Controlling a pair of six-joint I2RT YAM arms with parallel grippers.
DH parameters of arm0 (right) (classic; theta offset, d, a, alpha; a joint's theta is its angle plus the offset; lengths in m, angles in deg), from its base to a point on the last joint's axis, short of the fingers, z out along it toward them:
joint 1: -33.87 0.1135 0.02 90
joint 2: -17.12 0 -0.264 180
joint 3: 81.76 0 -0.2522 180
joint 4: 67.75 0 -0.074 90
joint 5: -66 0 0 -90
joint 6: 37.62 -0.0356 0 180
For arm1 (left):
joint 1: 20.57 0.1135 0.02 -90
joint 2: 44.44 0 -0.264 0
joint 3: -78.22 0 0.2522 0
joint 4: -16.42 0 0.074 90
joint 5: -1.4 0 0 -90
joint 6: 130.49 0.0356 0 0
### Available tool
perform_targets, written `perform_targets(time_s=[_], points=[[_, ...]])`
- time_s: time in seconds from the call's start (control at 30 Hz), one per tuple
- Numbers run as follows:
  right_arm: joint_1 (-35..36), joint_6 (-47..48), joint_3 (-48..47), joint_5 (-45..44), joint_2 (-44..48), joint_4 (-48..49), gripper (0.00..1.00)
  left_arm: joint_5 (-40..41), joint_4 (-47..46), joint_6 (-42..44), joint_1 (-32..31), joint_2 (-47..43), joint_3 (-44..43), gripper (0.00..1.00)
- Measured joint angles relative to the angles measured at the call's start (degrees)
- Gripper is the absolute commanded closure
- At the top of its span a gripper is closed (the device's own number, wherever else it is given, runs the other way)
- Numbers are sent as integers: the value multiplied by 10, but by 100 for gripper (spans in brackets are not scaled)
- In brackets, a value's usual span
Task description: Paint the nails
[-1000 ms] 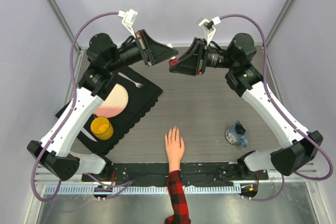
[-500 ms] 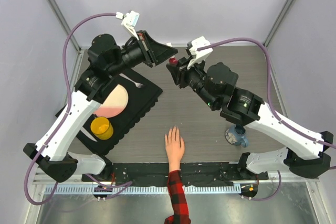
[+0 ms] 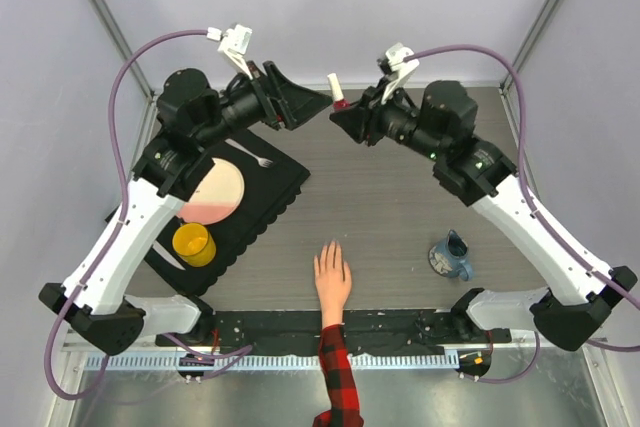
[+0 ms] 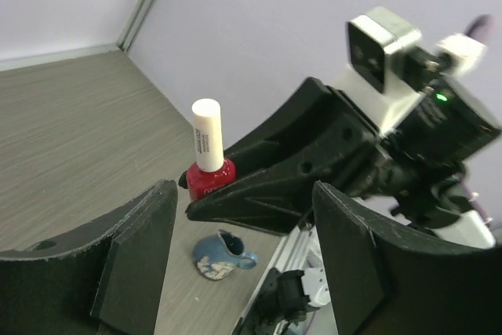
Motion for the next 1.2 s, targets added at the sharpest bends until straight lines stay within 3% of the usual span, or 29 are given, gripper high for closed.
perform_targets(time_s=[0.23,0.43,0.53,0.63,0.77,0.83,0.9,0.97,1.1,1.13,1.2], points=[[-98,-132,0,283,-18,49,99,-58,-87,-71,45,-14,46,28],[-117,-251,5,415,-50,156,99,-108,-162,-140,51,19,57,41],[-118,-280,10,443,-58,184,99,-127,-187,-163,52,31,57,50],[-118,-297,14,456,-60,198,99,-143,-207,-177,52,33,57,66],[-118,-303,17,462,-60,206,99,-151,-219,-179,52,34,57,96],[-117,-296,16,449,-59,197,99,-153,-216,-170,54,34,57,100],[-110,-262,11,411,-55,163,99,-143,-196,-156,54,36,52,100],[-59,-200,-11,288,-47,87,99,-121,-172,-141,57,40,44,100],[155,-15,-52,-209,-37,3,99,-62,-105,-97,47,29,21,100],[199,27,-61,-307,-41,-2,99,-52,-94,-88,38,21,17,100],[246,81,-85,-414,-50,-8,99,-27,-85,-73,18,9,6,100]])
